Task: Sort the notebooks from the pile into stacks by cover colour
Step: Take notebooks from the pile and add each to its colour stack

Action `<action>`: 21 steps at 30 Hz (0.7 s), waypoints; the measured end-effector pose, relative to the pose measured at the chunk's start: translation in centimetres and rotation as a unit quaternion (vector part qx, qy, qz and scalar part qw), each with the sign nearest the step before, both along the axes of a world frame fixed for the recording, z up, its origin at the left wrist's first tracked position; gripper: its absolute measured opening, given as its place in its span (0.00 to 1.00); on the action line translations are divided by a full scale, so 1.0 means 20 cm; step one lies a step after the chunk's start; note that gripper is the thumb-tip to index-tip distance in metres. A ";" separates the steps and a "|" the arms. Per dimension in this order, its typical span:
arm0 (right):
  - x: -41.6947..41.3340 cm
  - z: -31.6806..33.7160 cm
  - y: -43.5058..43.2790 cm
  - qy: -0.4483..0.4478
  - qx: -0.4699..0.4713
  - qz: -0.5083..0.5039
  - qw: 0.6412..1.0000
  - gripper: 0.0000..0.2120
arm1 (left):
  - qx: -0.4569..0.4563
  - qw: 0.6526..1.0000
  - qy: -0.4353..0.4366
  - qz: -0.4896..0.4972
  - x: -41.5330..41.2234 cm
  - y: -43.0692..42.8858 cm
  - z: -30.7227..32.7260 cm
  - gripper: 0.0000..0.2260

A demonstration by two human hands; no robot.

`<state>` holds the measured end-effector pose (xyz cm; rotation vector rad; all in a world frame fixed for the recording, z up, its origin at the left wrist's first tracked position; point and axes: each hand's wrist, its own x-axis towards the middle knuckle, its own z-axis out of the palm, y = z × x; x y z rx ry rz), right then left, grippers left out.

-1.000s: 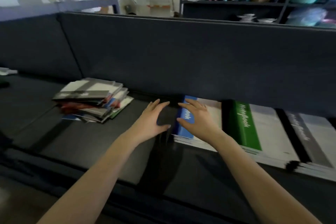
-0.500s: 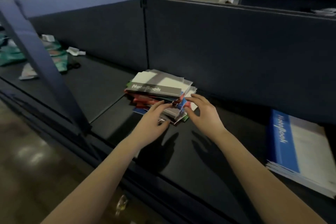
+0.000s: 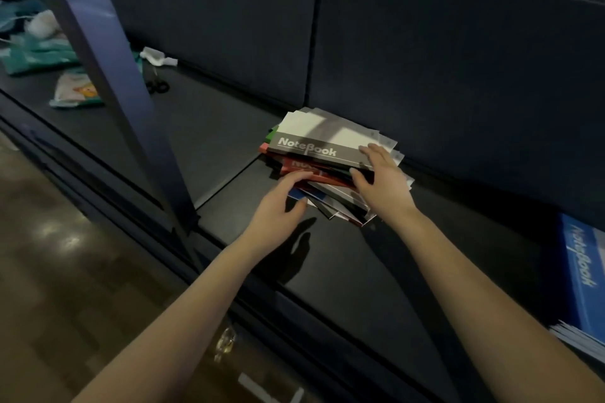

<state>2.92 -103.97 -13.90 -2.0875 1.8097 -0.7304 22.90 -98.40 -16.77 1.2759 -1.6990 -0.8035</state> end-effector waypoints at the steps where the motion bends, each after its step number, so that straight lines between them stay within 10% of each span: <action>1: 0.00 0.00 -0.02 0.010 0.012 -0.005 1.000 0.26 | 0.006 1.000 0.007 -0.003 0.01 -0.01 0.00 0.20; 17: -0.08 0.12 -0.14 0.162 0.064 -0.037 0.984 0.11 | 0.027 0.994 0.105 -0.011 0.02 -0.09 -0.02 0.20; 21: -0.07 0.11 -0.14 0.199 0.096 -0.007 0.975 0.22 | 0.026 0.993 0.111 -0.006 0.04 -0.08 -0.02 0.20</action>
